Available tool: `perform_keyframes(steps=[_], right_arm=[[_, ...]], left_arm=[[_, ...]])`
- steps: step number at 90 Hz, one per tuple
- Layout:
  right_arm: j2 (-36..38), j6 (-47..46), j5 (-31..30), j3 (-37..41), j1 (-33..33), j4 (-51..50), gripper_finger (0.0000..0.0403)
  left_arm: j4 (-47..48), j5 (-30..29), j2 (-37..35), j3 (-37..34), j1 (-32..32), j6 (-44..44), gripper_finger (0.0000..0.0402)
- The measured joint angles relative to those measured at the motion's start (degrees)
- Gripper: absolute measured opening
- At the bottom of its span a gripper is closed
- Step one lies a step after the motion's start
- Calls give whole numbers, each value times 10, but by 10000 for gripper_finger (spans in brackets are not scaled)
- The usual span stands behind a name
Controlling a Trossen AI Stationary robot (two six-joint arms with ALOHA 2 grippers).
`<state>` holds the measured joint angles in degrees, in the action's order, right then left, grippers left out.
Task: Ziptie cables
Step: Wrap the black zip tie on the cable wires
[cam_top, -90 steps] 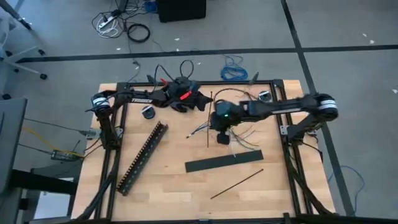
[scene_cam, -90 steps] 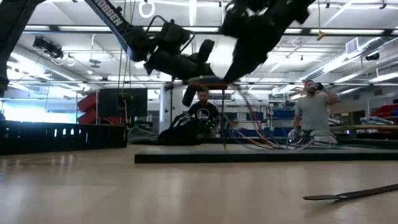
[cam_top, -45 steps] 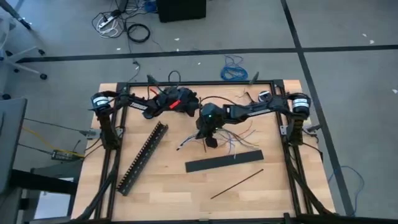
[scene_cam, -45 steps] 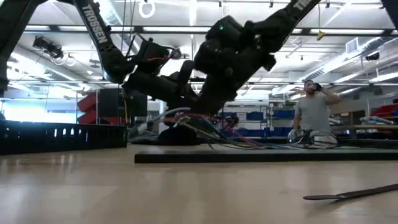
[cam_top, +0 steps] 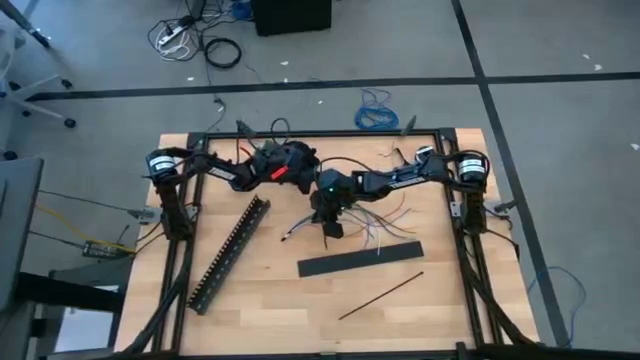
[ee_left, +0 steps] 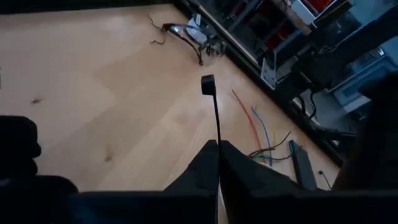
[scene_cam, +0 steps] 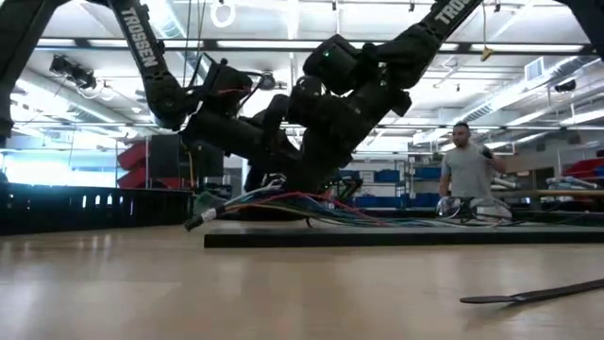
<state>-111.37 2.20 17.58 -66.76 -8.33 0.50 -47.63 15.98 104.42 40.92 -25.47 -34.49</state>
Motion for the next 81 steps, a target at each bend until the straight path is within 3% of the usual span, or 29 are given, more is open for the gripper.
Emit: perform_keyframes(steps=[23,37,59,81], right_arm=[[2,-16,-47,0,0,2,179],[19,17,-71,0,1,6,222],[59,19,-47,0,11,-32,234],[78,60,-45,0,82,-46,217]], left_arm=[[-32,-38,0,-31,1,11,0],[-37,-50,0,-46,1,21,0],[-61,-79,0,-60,8,37,0],[-75,-89,0,-65,23,60,0]])
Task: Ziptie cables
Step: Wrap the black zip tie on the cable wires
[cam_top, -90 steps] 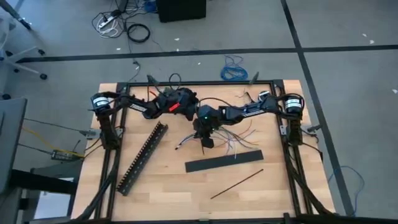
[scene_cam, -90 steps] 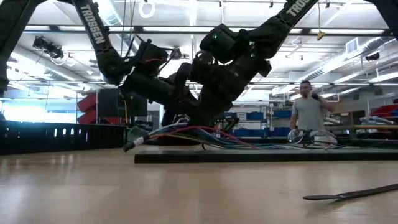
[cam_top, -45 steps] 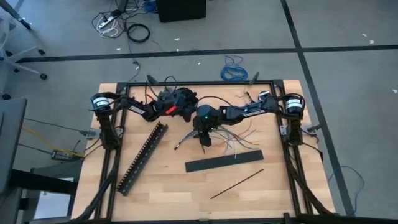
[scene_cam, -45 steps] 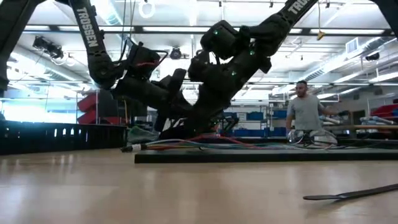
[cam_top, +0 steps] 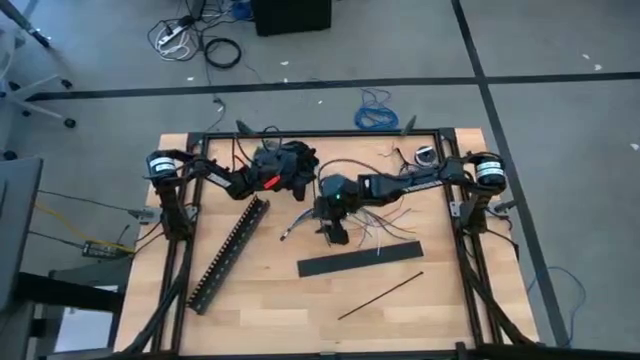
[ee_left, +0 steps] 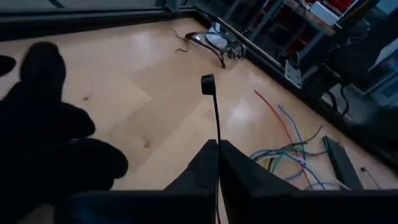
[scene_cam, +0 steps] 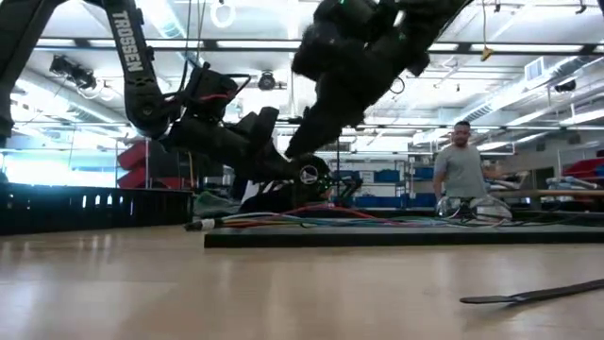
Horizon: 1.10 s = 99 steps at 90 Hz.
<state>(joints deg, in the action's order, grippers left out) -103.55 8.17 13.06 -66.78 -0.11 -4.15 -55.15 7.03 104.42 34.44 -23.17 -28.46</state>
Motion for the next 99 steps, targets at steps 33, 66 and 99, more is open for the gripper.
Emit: perform_keyframes(steps=[33,66,99], right_arm=[[-32,107,-257,1,90,-70,190],[-42,158,-328,22,109,-62,189],[-42,118,-318,81,121,0,187]], left_arm=[[-21,-12,0,0,8,69,0],[-18,-42,0,0,8,69,0],[-4,-44,0,0,8,68,0]])
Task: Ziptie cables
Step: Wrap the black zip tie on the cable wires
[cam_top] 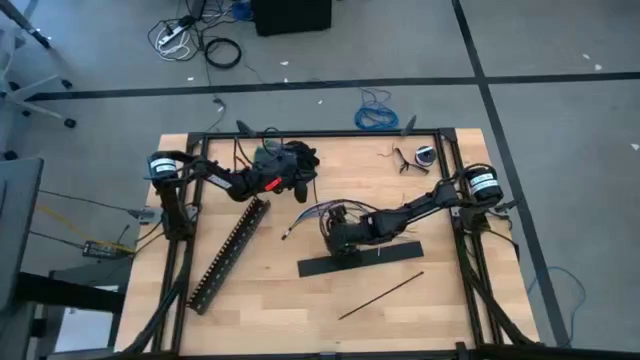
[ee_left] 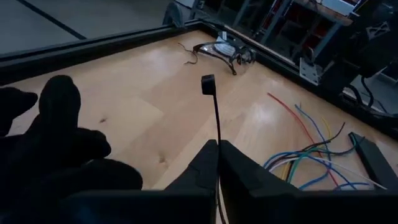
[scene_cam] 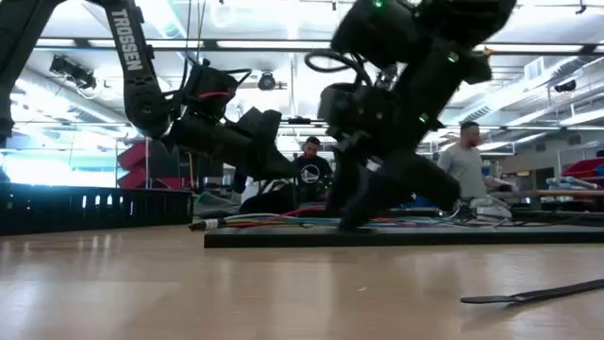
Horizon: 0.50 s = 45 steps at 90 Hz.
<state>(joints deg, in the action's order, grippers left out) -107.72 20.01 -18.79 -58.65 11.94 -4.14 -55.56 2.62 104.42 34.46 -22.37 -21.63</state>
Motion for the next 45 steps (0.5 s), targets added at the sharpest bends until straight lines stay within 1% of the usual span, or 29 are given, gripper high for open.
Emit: perform_keyframes(steps=[25,45], right_arm=[[0,4,6,22,3,70,187],[0,5,7,31,-6,88,185]], left_arm=[[-1,0,0,0,0,0,0],[-3,-4,0,0,0,0,0]])
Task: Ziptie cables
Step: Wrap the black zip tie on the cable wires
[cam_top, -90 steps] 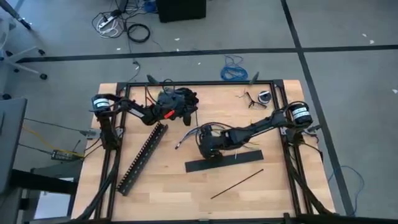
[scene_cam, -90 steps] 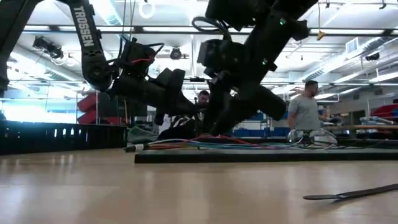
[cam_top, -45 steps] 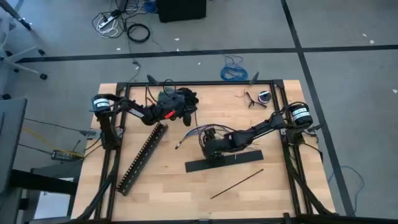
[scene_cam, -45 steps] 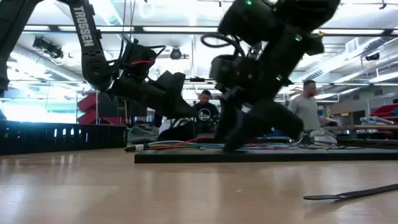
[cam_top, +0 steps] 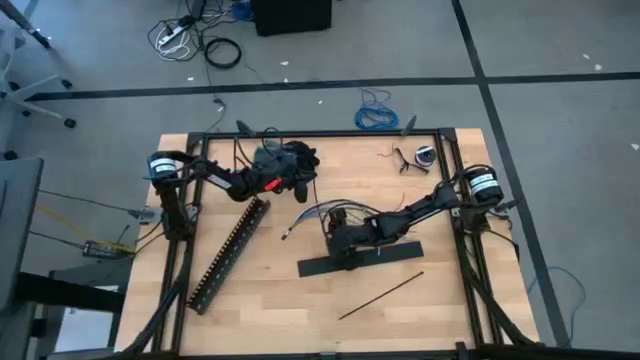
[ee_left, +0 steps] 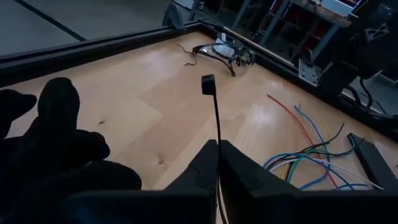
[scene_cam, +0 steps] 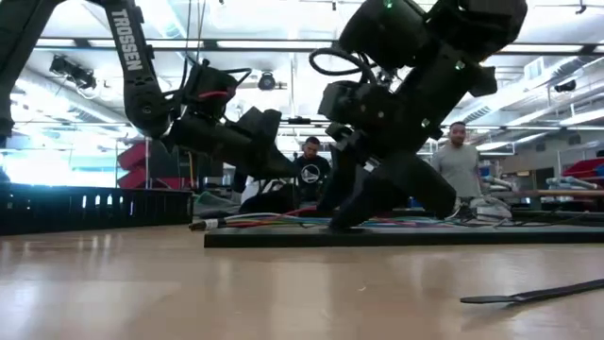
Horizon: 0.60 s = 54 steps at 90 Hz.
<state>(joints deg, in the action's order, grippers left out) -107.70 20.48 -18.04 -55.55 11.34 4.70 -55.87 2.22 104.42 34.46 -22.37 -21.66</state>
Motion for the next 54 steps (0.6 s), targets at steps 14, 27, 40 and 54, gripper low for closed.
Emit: perform_keyframes(steps=[14,27,40,54], right_arm=[[0,1,6,0,-6,11,172],[0,1,29,0,-9,17,159],[0,1,33,0,-10,33,152],[0,1,47,0,-14,39,149]], left_arm=[[0,-3,0,0,0,0,0],[0,-7,0,0,0,0,0],[-1,-9,0,0,0,0,0],[-4,-9,0,0,0,0,0]])
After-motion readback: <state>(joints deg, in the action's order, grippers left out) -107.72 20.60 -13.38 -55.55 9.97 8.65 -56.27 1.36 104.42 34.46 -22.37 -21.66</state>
